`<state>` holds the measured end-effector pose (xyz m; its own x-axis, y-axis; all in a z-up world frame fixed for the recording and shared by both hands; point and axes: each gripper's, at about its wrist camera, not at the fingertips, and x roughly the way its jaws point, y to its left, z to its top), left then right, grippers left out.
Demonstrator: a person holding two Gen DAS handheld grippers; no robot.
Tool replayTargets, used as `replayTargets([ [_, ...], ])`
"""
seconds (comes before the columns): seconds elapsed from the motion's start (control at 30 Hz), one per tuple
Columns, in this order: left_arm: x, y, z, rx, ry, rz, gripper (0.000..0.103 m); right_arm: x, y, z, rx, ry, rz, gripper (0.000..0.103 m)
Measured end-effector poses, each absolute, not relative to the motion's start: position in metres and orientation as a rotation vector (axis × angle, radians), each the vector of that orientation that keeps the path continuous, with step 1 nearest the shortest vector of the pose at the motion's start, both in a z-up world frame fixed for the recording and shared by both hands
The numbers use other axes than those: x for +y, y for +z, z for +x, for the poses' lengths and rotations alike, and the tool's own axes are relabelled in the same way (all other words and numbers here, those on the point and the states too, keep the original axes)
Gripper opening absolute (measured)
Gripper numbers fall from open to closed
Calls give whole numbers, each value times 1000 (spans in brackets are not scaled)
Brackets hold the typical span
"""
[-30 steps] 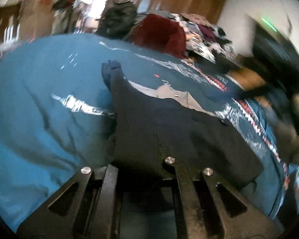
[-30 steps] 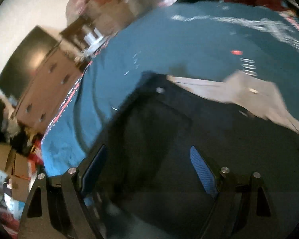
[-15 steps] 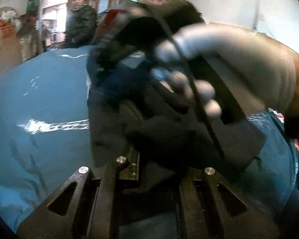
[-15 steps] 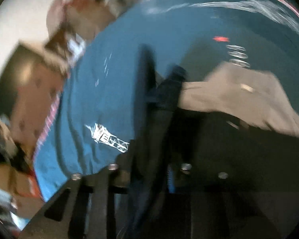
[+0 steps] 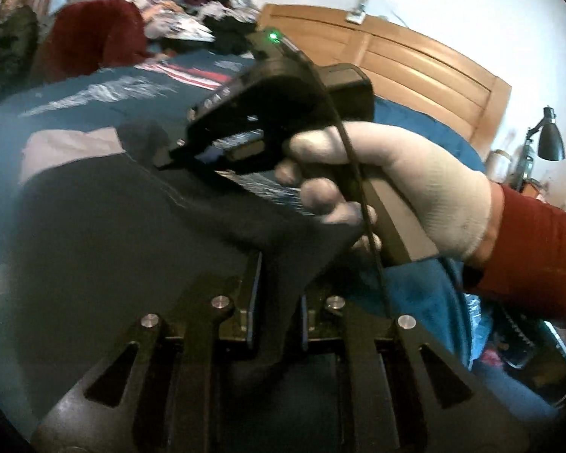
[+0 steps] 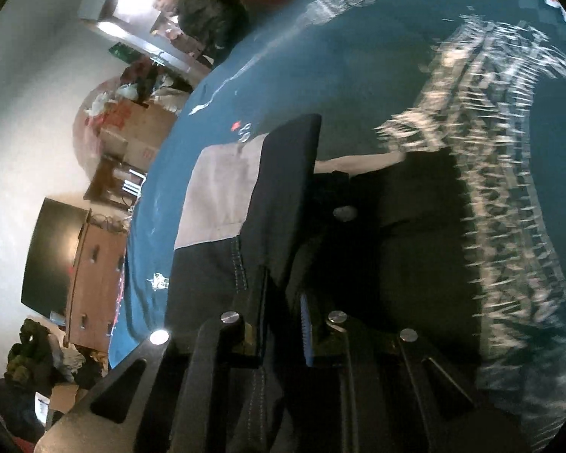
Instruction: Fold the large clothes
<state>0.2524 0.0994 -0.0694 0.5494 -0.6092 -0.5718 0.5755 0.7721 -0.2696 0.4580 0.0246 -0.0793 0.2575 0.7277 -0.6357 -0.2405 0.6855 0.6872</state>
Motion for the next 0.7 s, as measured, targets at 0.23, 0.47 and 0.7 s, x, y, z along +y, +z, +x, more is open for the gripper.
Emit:
replayTargets([
  [0.23,65,-97,256,772,-757,-77,15,-40,-111,464,1145,665,586,18],
  [0.47,70,-113,263,857,-741,-97,20,-65,-151,476,1236,655,667,23],
  [0.7,164,-41,160,691,-683,-95,52,-74,-116,411,1233,681,565,53],
])
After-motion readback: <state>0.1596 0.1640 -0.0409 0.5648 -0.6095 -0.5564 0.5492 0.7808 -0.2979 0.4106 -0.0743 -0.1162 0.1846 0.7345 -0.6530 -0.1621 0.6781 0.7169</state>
